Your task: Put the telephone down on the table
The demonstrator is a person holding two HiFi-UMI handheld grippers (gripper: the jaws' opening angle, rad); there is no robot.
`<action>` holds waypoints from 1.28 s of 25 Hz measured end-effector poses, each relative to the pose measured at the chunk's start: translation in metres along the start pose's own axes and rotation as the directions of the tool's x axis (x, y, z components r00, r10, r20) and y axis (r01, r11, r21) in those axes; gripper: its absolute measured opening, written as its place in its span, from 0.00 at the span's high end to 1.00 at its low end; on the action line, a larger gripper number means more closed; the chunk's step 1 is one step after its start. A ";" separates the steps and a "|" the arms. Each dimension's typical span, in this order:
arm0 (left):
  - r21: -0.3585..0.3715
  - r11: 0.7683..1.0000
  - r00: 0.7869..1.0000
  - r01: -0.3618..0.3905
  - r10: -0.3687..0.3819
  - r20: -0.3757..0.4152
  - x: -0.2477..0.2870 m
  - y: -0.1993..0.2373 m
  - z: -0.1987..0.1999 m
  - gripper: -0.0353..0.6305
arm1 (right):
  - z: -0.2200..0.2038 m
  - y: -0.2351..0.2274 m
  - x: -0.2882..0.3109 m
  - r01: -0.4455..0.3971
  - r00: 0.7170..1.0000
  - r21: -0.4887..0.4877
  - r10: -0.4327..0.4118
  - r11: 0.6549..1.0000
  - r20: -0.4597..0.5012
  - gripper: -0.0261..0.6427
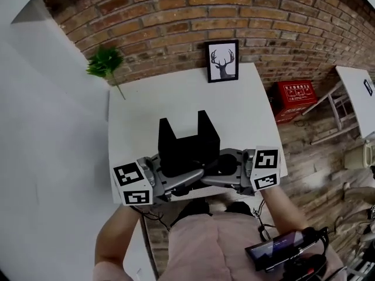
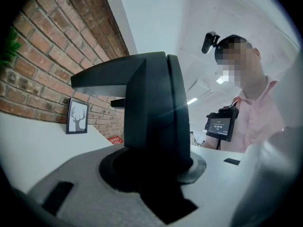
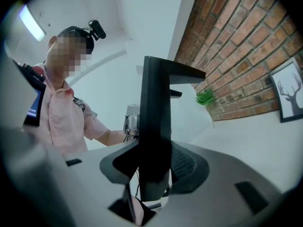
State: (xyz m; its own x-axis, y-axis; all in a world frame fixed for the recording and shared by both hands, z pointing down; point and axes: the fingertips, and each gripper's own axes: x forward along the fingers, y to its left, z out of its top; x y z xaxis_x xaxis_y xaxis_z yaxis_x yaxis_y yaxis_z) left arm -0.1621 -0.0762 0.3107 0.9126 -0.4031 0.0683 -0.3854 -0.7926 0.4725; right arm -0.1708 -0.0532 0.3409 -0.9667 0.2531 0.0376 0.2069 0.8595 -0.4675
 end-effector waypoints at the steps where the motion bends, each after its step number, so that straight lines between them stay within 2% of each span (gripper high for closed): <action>1: 0.008 1.000 1.000 0.012 -0.012 -0.006 -0.003 0.003 0.005 0.71 | 0.005 -0.003 0.004 0.012 1.000 -0.006 -0.012 1.000 0.007 0.71; 6: 0.053 0.996 0.998 0.066 -0.066 -0.019 -0.012 0.013 0.030 0.71 | 0.030 -0.013 0.014 0.066 0.997 -0.044 -0.064 0.997 0.041 0.71; 12: 0.069 0.992 0.994 0.106 -0.103 -0.043 -0.008 0.028 0.043 0.71 | 0.044 -0.030 0.014 0.104 0.993 -0.055 -0.101 0.993 0.058 0.71; 21: 0.007 0.992 0.991 0.123 -0.122 -0.063 0.005 0.063 0.036 0.71 | 0.036 -0.064 0.009 0.125 0.990 0.010 -0.125 0.992 0.060 0.71; 32: -0.077 0.993 0.994 0.090 -0.094 -0.058 0.014 0.101 0.016 0.70 | 0.017 -0.099 0.007 0.100 0.994 0.091 -0.103 0.991 0.031 0.71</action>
State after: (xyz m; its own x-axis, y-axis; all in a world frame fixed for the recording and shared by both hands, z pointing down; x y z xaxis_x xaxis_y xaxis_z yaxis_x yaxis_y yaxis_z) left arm -0.1905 -0.1690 0.3449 0.9513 -0.2992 0.0744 -0.2904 -0.7881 0.5428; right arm -0.2006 -0.1444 0.3723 -0.9870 0.1497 0.0583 0.0949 0.8362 -0.5402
